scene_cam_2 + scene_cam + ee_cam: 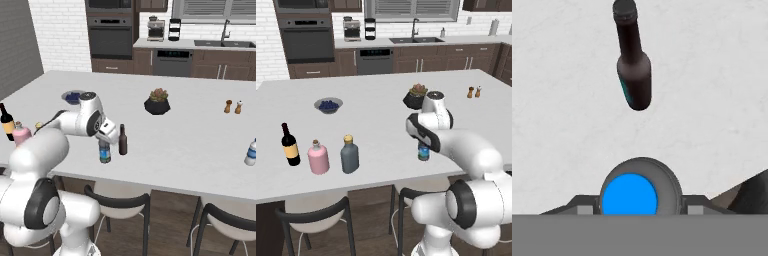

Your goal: Move the plastic bottles in the middle to the plastics group, and the glass bottles in the middle to the glass group.

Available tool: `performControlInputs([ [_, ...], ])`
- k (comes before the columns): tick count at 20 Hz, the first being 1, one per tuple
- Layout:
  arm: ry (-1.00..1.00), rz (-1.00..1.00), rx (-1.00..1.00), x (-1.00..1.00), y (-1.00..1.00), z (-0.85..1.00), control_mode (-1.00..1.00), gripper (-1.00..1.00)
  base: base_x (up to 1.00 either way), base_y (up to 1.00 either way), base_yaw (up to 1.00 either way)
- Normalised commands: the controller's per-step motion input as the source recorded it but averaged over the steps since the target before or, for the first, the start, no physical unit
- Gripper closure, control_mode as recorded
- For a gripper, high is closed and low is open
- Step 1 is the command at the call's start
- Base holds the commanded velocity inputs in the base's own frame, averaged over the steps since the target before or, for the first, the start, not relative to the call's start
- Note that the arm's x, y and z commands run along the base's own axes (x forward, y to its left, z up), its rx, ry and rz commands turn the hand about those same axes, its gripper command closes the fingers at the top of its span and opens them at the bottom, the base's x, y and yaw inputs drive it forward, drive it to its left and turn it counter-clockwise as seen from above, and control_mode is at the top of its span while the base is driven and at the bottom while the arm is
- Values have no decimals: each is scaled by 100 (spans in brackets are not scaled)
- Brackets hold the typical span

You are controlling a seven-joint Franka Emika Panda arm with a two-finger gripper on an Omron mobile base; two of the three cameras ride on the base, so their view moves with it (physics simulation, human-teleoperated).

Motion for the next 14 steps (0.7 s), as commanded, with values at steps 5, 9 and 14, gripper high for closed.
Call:
performControlInputs([
  [5, 2, 1, 0, -70, -39, 37, -100, 100, 0, 0, 0],
  [9, 1, 0, 0, -19, -82, 12, -100, 100, 0, 0, 0],
  [14, 0, -3, 0, 0, -100, 17, -100, 100, 0, 0, 0],
])
